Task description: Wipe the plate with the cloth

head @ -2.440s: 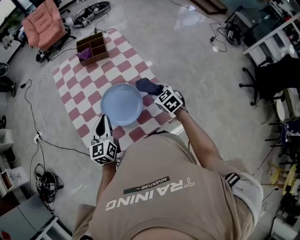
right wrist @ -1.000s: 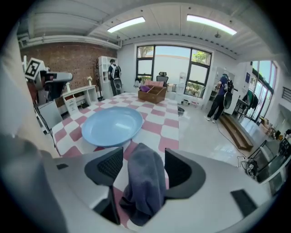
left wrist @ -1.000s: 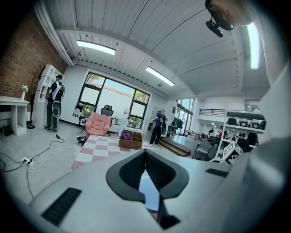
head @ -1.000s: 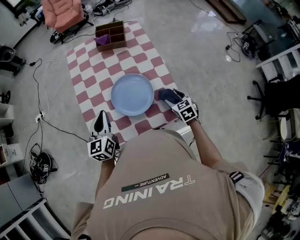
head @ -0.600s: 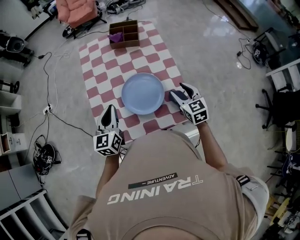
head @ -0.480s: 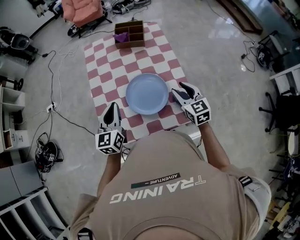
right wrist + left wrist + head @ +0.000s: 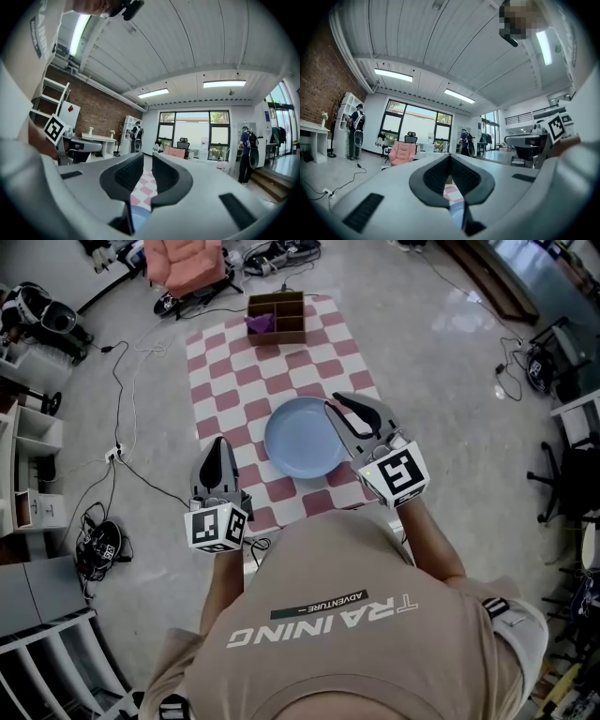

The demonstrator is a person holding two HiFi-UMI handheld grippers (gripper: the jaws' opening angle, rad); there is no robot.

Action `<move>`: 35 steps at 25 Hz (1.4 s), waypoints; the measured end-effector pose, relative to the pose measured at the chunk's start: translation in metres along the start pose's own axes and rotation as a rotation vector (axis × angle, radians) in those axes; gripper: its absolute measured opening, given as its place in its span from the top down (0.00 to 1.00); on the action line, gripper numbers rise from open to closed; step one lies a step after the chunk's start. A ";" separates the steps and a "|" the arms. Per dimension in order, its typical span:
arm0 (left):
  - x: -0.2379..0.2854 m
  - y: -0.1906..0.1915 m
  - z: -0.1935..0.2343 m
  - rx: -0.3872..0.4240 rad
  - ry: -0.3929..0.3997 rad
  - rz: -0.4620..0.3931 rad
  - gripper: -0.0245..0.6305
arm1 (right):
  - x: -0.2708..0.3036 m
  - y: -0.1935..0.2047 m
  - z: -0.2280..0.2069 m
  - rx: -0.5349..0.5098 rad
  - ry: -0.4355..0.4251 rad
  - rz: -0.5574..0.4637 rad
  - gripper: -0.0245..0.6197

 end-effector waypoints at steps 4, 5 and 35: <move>0.006 -0.010 -0.006 -0.008 0.012 -0.019 0.94 | 0.015 -0.022 0.009 -0.021 -0.017 0.005 0.92; 0.007 -0.010 -0.006 -0.008 0.011 -0.021 0.94 | 0.019 -0.022 0.011 -0.017 -0.031 0.002 0.93; 0.038 0.021 -0.015 -0.004 0.028 0.088 0.94 | 0.041 0.038 0.008 0.032 -0.137 0.071 0.94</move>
Point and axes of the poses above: the fingertips, and each gripper's own axes: x forward along the fingers, z to its left, y out of its underside, the point moved 7 cm from there along -x, backward along the fingers, and after that the axes turned 7 degrees about -z, right-handed, at the moved point
